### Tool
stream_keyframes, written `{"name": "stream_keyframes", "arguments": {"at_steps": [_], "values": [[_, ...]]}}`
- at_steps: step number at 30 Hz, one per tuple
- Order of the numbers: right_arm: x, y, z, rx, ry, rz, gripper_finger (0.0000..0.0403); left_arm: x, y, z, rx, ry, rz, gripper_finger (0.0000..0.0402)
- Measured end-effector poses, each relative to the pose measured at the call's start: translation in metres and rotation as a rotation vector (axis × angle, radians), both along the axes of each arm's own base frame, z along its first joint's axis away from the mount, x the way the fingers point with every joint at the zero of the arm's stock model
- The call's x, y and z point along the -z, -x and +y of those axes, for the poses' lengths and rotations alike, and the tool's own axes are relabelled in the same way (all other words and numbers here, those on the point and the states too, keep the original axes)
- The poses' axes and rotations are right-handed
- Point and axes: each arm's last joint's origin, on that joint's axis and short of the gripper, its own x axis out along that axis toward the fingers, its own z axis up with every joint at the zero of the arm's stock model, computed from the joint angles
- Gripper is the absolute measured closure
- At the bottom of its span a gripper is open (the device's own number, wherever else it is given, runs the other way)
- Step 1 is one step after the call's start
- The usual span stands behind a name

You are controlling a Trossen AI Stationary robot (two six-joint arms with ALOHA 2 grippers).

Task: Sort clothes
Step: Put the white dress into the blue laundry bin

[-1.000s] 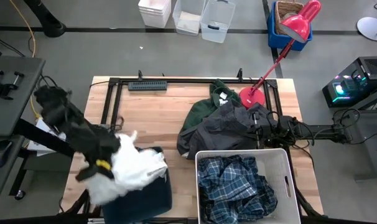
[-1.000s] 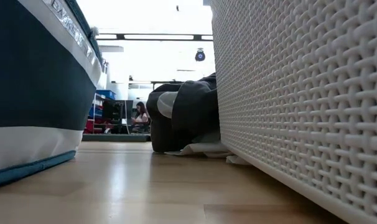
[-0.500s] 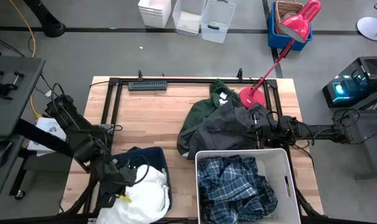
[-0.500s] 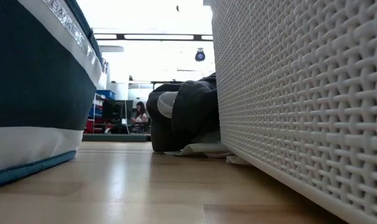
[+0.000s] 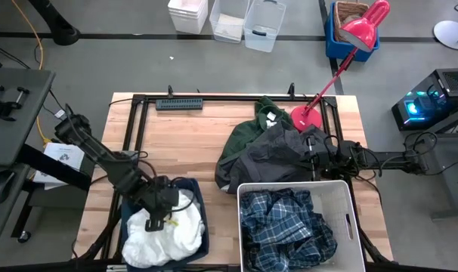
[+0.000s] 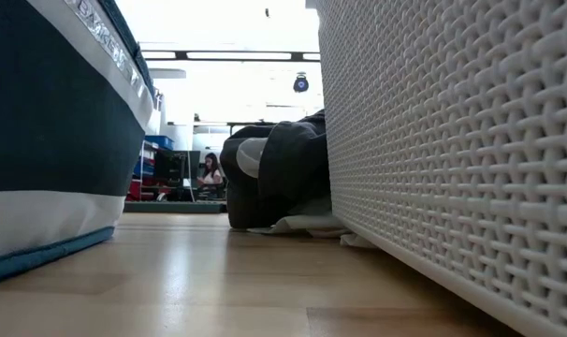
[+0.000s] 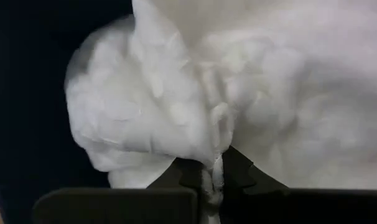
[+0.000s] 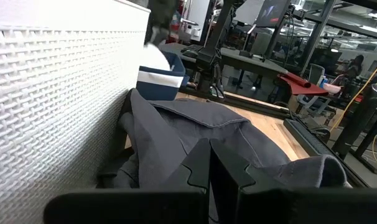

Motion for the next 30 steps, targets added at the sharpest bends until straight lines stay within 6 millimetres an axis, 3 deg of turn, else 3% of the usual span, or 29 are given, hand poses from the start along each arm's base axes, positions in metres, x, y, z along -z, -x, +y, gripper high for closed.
{"name": "stream_keyframes", "arguments": {"at_steps": [6,10,21,30], "values": [[0.0,0.0,0.0,0.0,0.0,0.0,0.0402,0.054,0.005,0.03,-0.064,-0.121,0.126,0.0391],[0.0,0.0,0.0,0.0,0.0,0.0,0.0402,0.074,0.003,0.051,-0.077,-0.147,0.158,0.0391],[0.0,0.0,0.0,0.0,0.0,0.0,0.0402,0.079,-0.025,0.129,0.035,-0.379,0.062,0.039],[0.0,0.0,0.0,0.0,0.0,0.0,0.0402,0.078,-0.018,0.202,-0.09,-0.468,0.162,0.039]]}}
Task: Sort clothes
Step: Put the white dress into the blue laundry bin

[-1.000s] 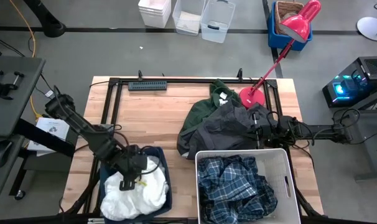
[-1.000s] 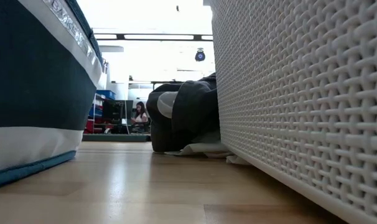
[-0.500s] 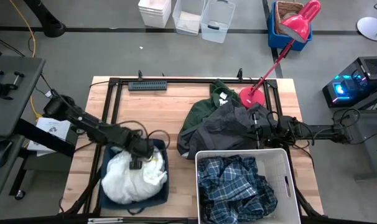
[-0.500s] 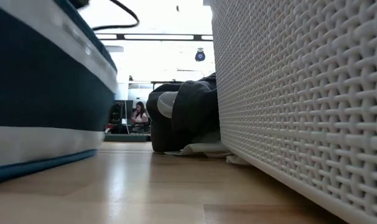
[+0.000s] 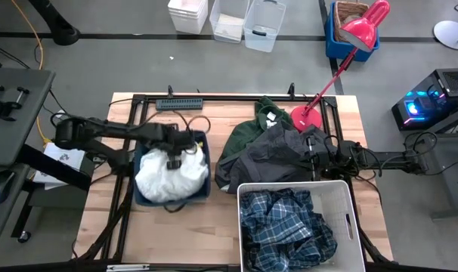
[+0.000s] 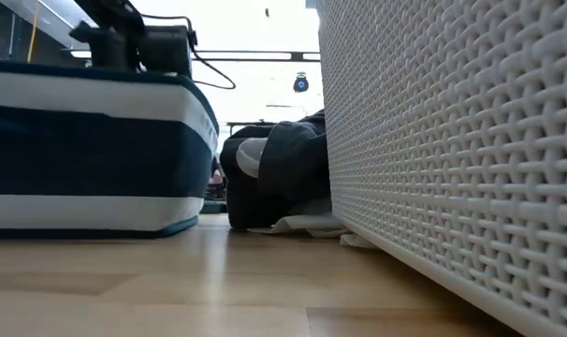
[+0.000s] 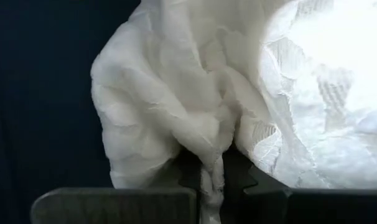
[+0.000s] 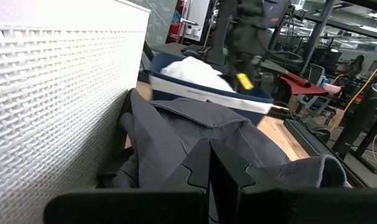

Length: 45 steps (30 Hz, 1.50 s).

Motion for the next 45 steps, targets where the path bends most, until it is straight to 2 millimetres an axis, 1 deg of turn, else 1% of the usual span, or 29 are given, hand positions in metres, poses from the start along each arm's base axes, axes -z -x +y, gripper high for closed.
{"name": "stream_keyframes", "arguments": {"at_steps": [2,4,7,10,14,17,20,23,26,28,30,33,39,42,45], "values": [[0.0,0.0,0.0,0.0,0.0,0.0,0.0402,0.0,0.003,0.013,-0.031,0.001,0.008,0.039],[0.0,0.0,0.0,0.0,0.0,0.0,0.0402,0.0,0.006,0.021,-0.041,0.011,0.013,0.039],[0.0,0.0,0.0,0.0,0.0,0.0,0.0402,0.001,0.008,0.023,-0.014,0.082,0.012,0.0389],[0.0,0.0,0.0,0.0,0.0,0.0,0.0402,0.001,0.008,0.021,0.02,0.155,0.007,0.0385],[0.0,0.0,0.0,0.0,0.0,0.0,0.0402,0.001,0.009,0.015,0.048,0.183,0.029,0.0372],[0.0,0.0,0.0,0.0,0.0,0.0,0.0402,0.001,0.01,0.008,0.102,0.225,0.057,0.0366],[0.0,0.0,0.0,0.0,0.0,0.0,0.0402,0.0,0.012,-0.001,0.184,0.256,0.096,0.0364],[0.0,0.0,0.0,0.0,0.0,0.0,0.0402,-0.001,0.014,-0.01,0.312,0.286,0.143,0.037],[0.0,0.0,0.0,0.0,0.0,0.0,0.0402,-0.003,0.015,-0.016,0.42,0.302,0.144,0.0379],[0.0,0.0,0.0,0.0,0.0,0.0,0.0402,-0.004,0.014,-0.017,0.411,0.284,0.118,0.0381],[0.0,0.0,0.0,0.0,0.0,0.0,0.0402,-0.004,0.012,-0.017,0.363,0.271,0.083,0.0377],[0.0,0.0,0.0,0.0,0.0,0.0,0.0402,-0.006,0.012,-0.016,0.326,0.267,0.063,0.0357],[0.0,0.0,0.0,0.0,0.0,0.0,0.0402,-0.009,0.011,-0.015,0.236,0.259,0.053,0.029],[0.0,0.0,0.0,0.0,0.0,0.0,0.0402,-0.022,0.006,-0.015,0.194,0.262,0.028,0.0251],[0.0,0.0,0.0,0.0,0.0,0.0,0.0402,-0.043,0.0,-0.014,0.177,0.259,0.003,0.0215]]}}
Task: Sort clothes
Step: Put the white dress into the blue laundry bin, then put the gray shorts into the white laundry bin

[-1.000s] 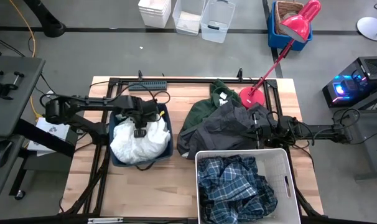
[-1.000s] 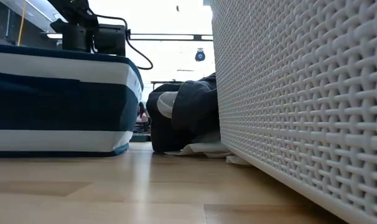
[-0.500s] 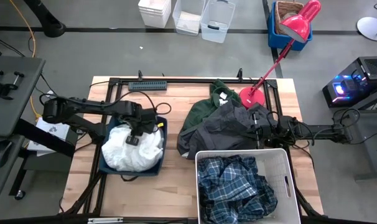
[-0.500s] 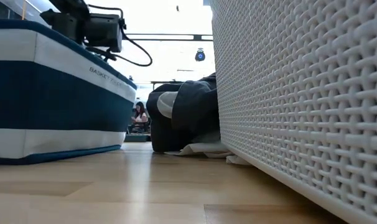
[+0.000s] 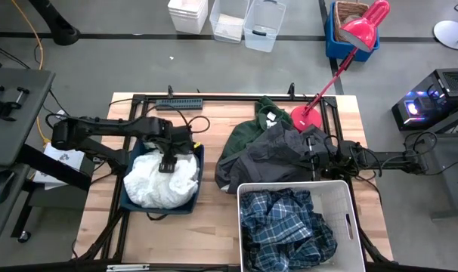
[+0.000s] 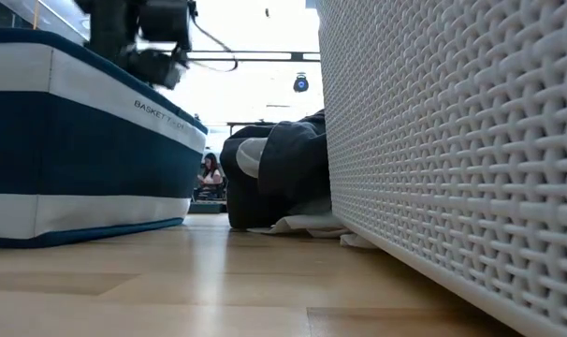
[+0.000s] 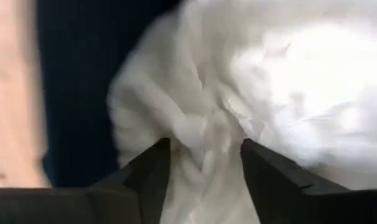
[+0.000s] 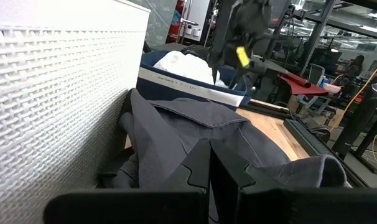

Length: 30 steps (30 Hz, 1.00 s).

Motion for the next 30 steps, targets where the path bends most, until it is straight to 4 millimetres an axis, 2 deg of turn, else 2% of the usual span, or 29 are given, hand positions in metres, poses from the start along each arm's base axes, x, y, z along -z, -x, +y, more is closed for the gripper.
{"name": "stream_keyframes", "arguments": {"at_steps": [6,13,18,24,30], "values": [[0.0,0.0,0.0,0.0,0.0,0.0,0.0402,-0.044,-0.006,0.0,-0.044,0.02,-0.046,0.0167],[0.0,0.0,0.0,0.0,0.0,0.0,0.0402,-0.083,-0.013,0.001,-0.074,0.015,-0.159,0.0156],[0.0,0.0,0.0,0.0,0.0,0.0,0.0402,-0.093,-0.022,0.004,-0.138,-0.012,-0.221,0.0156],[0.0,0.0,0.0,0.0,0.0,0.001,0.0402,-0.092,-0.027,0.007,-0.184,-0.068,-0.225,0.0156],[0.0,0.0,0.0,0.0,0.0,0.0,0.0402,-0.107,-0.061,0.001,-0.194,0.222,-0.584,0.0156]]}}
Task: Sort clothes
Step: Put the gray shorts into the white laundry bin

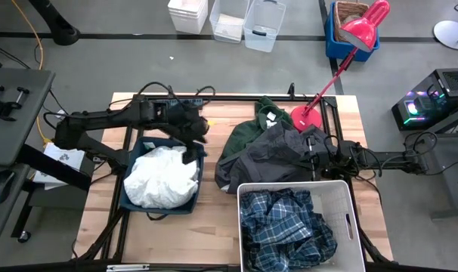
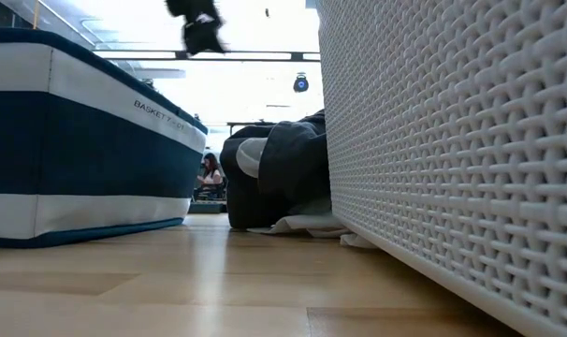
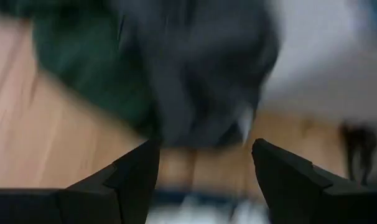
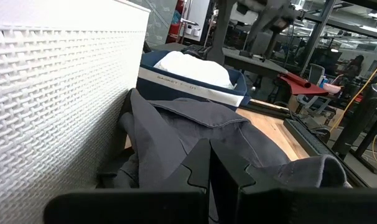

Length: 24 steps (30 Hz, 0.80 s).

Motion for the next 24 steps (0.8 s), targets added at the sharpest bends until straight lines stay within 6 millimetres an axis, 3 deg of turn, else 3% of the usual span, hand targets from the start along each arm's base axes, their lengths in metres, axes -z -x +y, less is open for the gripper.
{"name": "stream_keyframes", "arguments": {"at_steps": [3,10,13,19,24], "values": [[0.0,0.0,0.0,0.0,0.0,0.0,0.0402,0.003,-0.026,0.002,-0.008,0.0,-0.125,0.0156],[0.0,0.0,0.0,0.0,0.0,0.0,0.0402,0.051,-0.092,0.004,-0.031,0.177,-0.196,0.0156],[0.0,0.0,0.0,0.0,0.0,0.0,0.0402,0.074,-0.107,0.003,-0.053,0.171,-0.12,0.0156],[0.0,0.0,0.0,0.0,0.0,0.0,0.0402,0.089,-0.127,0.006,-0.107,0.113,-0.08,0.0156],[0.0,0.0,0.0,0.0,0.0,0.0,0.0402,0.099,-0.133,0.003,-0.125,0.089,-0.031,0.0156]]}}
